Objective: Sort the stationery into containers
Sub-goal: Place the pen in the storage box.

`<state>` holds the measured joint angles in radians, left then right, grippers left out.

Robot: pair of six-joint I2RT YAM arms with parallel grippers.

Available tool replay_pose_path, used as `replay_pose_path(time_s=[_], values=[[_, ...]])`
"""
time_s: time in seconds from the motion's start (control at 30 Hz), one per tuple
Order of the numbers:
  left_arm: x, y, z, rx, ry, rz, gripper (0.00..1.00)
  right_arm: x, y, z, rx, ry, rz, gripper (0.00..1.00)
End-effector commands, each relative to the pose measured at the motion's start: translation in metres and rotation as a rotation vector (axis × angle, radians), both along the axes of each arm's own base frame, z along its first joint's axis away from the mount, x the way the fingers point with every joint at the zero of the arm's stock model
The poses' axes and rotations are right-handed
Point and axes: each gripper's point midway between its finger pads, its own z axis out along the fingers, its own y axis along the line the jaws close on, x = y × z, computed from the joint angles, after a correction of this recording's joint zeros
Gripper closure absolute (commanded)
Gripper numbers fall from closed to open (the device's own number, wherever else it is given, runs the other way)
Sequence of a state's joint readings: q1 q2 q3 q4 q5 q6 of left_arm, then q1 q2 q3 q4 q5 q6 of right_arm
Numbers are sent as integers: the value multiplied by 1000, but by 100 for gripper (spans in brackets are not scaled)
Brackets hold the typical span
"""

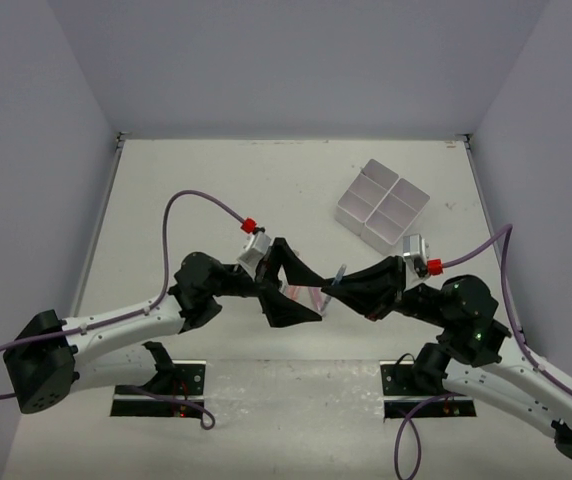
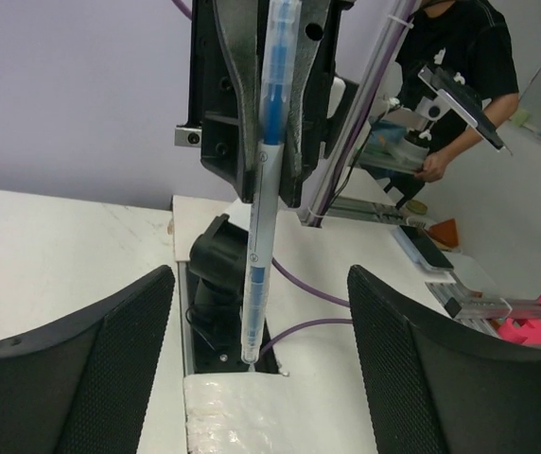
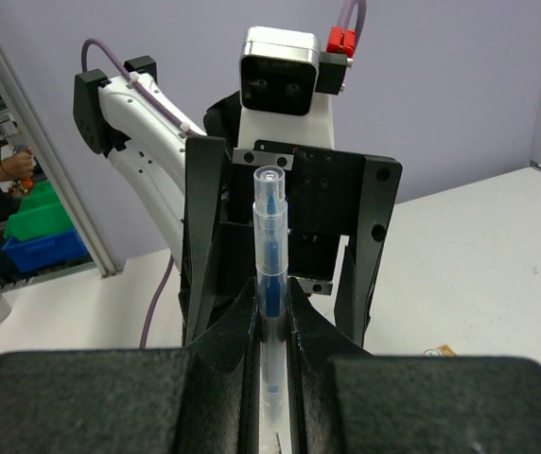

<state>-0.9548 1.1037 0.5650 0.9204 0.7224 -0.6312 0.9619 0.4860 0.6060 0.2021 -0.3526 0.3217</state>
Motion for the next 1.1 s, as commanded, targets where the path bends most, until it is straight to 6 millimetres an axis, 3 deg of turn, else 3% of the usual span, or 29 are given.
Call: replay_pose_path(time_s=[0.0, 0.1, 0.23, 0.3, 0.33, 0.37, 0.4, 0.47, 0.5, 0.63, 0.67, 0.73, 0.8, 0.83, 0.9, 0.93, 1.0, 1.07], values=[[-2, -4, 27, -71, -52, -6, 28, -5, -4, 30, 75, -53, 9, 100], [-1, -6, 30, -76, -60, -4, 33, -3, -2, 28, 67, -47, 9, 100], [2, -10, 30, -70, -64, 7, 54, 4, 2, 25, 57, -21, -16, 100], [7, -13, 25, -48, -65, 26, 57, 12, 4, 21, 41, 7, -47, 100], [13, -16, 19, -14, -49, 49, 48, 18, 3, 21, 38, 21, -79, 100], [22, -20, 12, 25, -34, 95, 19, 22, 2, 21, 35, 36, -102, 100], [33, -21, 6, 60, -27, 153, 1, 27, 1, 18, 23, 44, -127, 100], [67, -19, -11, 169, 39, 339, 0, 40, -4, 15, -7, 44, -206, 100], [88, -13, -23, 243, 86, 459, 0, 49, -9, 14, -18, 35, -263, 100], [125, 27, -55, 450, 153, 747, 0, 91, -32, -10, -86, 43, -530, 100], [135, 41, -51, 455, 156, 841, 0, 104, -44, -14, -94, 54, -626, 100], [144, 79, -69, 593, 198, 1008, 0, 131, -62, -26, -124, 94, -801, 100], [155, 124, -68, 645, 238, 1232, 0, 159, -79, -36, -160, 133, -940, 100], [156, 144, -67, 667, 246, 1309, 0, 176, -88, -42, -184, 156, -1010, 100], [149, 165, -64, 687, 237, 1348, 0, 212, -112, -57, -232, 207, -1162, 100], [146, 169, -63, 689, 227, 1344, 0, 235, -126, -68, -274, 237, -1256, 100], [138, 176, -54, 653, 193, 1319, 0, 258, -142, -75, -301, 243, -1369, 100], [128, 176, -65, 662, 169, 1258, 0, 284, -163, -62, -270, 175, -1512, 100]])
